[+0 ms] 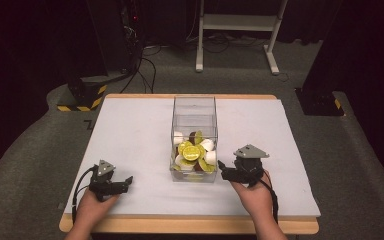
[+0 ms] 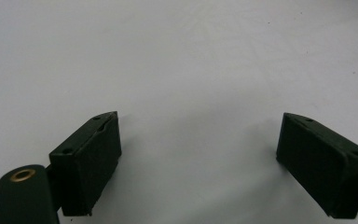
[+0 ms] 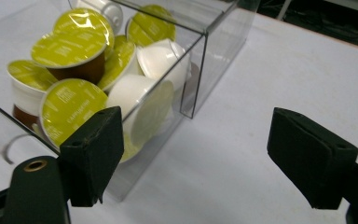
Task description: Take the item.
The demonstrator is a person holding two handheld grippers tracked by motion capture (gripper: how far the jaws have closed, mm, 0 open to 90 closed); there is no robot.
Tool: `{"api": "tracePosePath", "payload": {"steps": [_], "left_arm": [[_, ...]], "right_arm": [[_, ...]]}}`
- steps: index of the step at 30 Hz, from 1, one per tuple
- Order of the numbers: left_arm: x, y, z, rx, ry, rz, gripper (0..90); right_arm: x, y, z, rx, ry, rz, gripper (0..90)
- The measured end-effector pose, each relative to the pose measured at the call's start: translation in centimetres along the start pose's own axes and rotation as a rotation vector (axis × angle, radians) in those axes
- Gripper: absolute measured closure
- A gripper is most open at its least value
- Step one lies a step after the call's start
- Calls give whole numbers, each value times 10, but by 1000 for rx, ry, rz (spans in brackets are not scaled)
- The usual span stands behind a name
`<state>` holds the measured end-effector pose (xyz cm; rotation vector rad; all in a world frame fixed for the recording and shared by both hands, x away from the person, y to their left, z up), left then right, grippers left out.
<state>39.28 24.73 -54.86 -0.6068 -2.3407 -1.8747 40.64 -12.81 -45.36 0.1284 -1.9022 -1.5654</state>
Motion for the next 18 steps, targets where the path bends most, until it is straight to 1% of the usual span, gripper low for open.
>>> {"api": "tracePosePath", "payload": {"steps": [2,4,8,18], "left_arm": [[0,0,0,0,0,0,138],[0,0,0,0,0,0,138],[0,0,0,0,0,0,138],[0,0,0,2,0,0,138]], "right_arm": [[1,2,0,7,4,-6,191],[3,9,5,6,16,-19,193],[4,16,11,8,38,-34,194],[-3,24,24,10,73,-41,195]]}}
Point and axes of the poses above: each handheld gripper's, and its own axes: x roughly backward along the jaws, y roughly out of its top, z roughly to its left, the point moved 6 cm from there along -x, roughly forward along the jaws, and after that the axes turned 11 degrees about -z, right-handed, at the moved point
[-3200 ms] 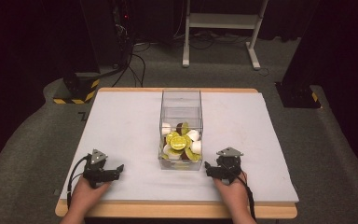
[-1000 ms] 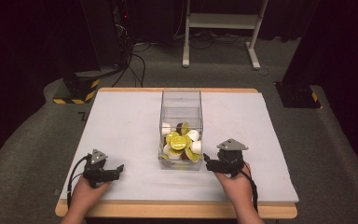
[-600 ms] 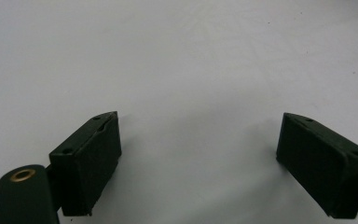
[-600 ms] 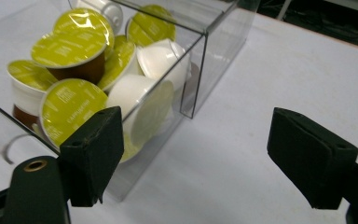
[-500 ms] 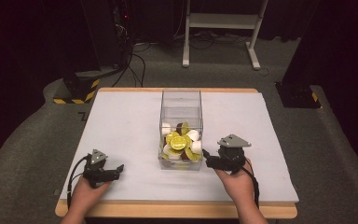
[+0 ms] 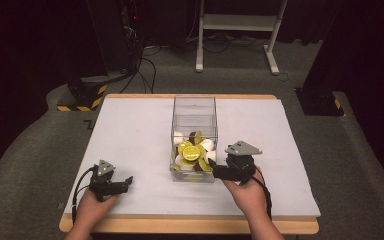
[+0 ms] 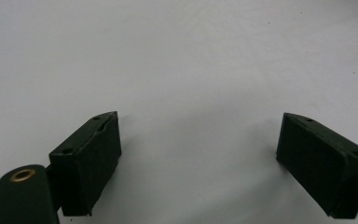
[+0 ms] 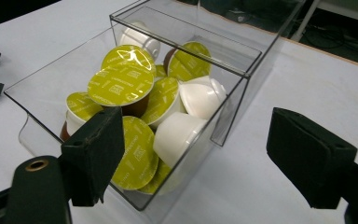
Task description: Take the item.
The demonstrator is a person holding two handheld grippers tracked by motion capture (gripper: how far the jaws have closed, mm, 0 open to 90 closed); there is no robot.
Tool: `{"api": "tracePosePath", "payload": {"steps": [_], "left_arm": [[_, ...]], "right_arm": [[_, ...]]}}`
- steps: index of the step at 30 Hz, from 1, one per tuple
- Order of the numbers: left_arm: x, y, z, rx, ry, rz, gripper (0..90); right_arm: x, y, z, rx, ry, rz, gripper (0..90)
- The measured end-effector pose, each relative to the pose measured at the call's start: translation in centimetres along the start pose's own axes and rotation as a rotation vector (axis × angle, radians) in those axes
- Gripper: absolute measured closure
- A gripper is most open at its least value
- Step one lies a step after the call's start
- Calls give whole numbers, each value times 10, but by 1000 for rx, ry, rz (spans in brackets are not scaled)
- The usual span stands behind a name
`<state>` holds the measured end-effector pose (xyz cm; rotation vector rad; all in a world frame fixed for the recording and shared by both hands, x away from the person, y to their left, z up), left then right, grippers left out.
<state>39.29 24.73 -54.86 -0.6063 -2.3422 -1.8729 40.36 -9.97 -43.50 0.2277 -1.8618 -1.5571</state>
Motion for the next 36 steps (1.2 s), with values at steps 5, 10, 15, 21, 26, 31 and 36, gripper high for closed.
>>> {"api": "tracePosePath", "payload": {"steps": [5,10,15,21,26,31,36], "left_arm": [[0,0,0,-1,0,1,138],[0,0,0,-1,0,1,138],[0,0,0,-1,0,1,138],[0,0,0,-1,0,1,138],[0,0,0,-1,0,1,138],[0,0,0,-1,0,1,138],[0,0,0,-1,0,1,138]], "right_arm": [[-6,2,7,5,15,0,197],[-12,2,14,17,31,2,199],[-18,2,20,21,45,6,200],[-24,2,28,29,60,12,203],[-28,1,32,37,70,21,204],[-33,1,36,41,80,28,206],[-38,1,38,36,87,41,206]]}}
Point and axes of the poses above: each handheld gripper's, and its own axes: x roughly backward along the jaws, y roughly out of its top, z roughly to its left, the point moved 6 cm from there along -x, roughly forward along the jaws, and after that the axes turned 11 degrees about -z, right-handed, at the moved point
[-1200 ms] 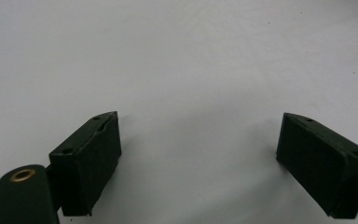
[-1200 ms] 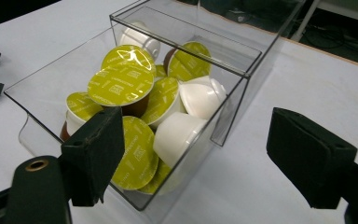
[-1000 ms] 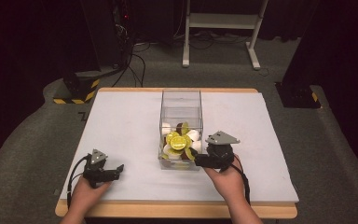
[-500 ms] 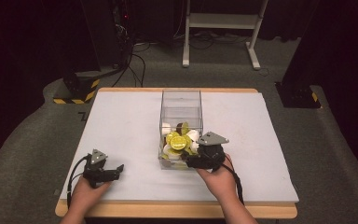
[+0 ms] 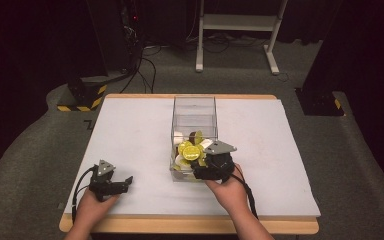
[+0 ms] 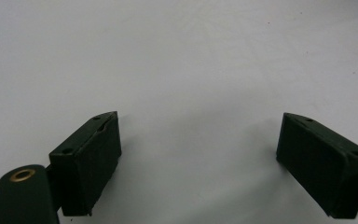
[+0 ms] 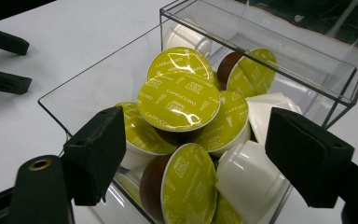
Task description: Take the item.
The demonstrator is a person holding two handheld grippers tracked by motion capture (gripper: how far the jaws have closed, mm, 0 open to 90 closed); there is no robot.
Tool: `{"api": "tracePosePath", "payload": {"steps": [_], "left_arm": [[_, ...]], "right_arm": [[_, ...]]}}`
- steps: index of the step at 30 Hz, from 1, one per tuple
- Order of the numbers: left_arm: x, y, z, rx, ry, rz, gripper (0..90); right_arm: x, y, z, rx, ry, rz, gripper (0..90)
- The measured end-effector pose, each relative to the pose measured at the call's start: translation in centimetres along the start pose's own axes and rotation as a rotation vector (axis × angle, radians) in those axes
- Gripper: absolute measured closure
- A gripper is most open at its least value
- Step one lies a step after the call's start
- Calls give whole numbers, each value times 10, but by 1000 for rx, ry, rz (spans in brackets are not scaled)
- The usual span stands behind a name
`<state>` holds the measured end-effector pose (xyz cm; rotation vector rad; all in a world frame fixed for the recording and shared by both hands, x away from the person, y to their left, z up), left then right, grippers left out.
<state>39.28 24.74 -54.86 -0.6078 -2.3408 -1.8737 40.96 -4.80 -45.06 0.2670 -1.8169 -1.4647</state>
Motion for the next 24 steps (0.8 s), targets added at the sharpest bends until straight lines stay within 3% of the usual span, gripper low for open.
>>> {"api": "tracePosePath", "payload": {"steps": [13,24], "left_arm": [[0,0,0,4,1,-3,138],[0,0,0,2,0,-2,138]], "right_arm": [[-12,7,6,1,18,11,196],[-28,10,11,19,23,54,237]]}}
Point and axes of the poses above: each handheld gripper's, and its own axes: x roughly backward along the jaws, y roughly out of its top, z roughly to its left, the point moved 6 cm from there along -x, roughly forward along the jaws, and after that the axes turned 11 degrees about -z, right-handed, at the moved point
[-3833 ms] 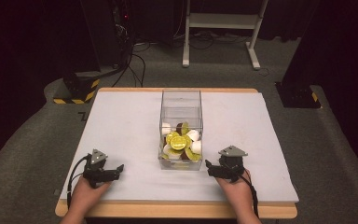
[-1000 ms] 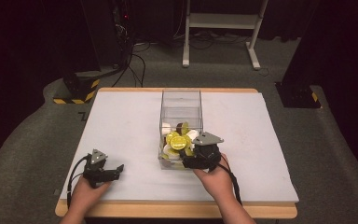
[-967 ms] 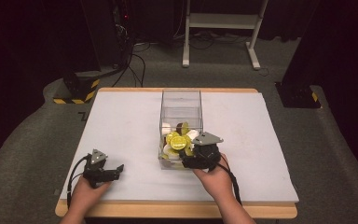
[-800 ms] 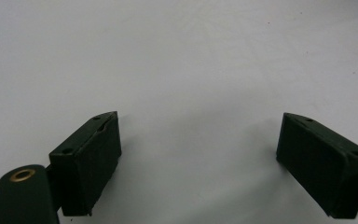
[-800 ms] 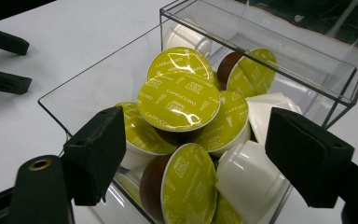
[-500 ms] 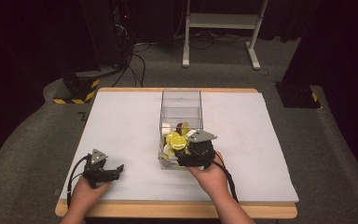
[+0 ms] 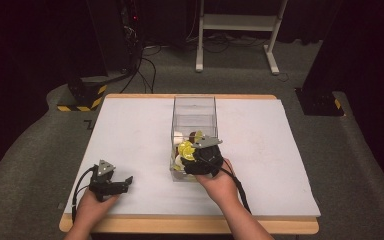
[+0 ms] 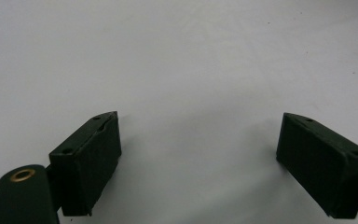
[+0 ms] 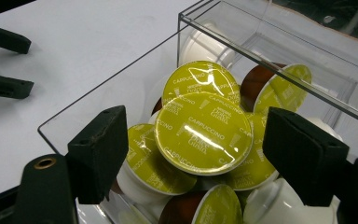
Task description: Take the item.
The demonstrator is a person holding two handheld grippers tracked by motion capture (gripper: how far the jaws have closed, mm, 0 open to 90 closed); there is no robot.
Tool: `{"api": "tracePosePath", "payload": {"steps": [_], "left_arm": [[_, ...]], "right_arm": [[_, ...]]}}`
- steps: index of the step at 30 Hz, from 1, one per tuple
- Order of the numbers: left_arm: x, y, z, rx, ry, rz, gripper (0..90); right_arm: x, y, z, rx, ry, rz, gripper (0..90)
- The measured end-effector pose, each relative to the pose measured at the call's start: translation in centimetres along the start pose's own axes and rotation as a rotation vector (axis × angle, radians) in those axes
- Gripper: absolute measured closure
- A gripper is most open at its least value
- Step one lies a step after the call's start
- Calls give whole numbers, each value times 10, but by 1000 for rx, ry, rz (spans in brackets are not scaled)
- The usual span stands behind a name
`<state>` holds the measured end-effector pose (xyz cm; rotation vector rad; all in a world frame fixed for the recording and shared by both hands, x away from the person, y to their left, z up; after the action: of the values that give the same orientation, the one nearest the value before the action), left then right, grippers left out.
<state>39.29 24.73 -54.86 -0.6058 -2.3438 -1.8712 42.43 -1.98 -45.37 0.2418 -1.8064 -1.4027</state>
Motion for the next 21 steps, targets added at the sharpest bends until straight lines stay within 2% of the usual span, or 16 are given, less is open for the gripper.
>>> {"api": "tracePosePath", "payload": {"steps": [9,15,21], "left_arm": [[0,0,0,-2,0,1,138],[0,0,0,0,0,0,138],[0,0,0,-1,0,1,138]], "right_arm": [[-8,-2,-4,-4,-18,26,275],[-11,-4,-4,16,-18,42,329],[-11,-5,-4,15,-11,49,367]]}}
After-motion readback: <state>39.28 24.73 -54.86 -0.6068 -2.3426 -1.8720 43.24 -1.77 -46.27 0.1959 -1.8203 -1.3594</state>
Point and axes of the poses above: each handheld gripper's, and its own axes: x roughly backward along the jaws, y roughly out of its top, z roughly to its left, the point moved 6 cm from there along -x, roughly forward along the jaws, and after that the axes turned 11 degrees about -z, right-handed, at the moved point
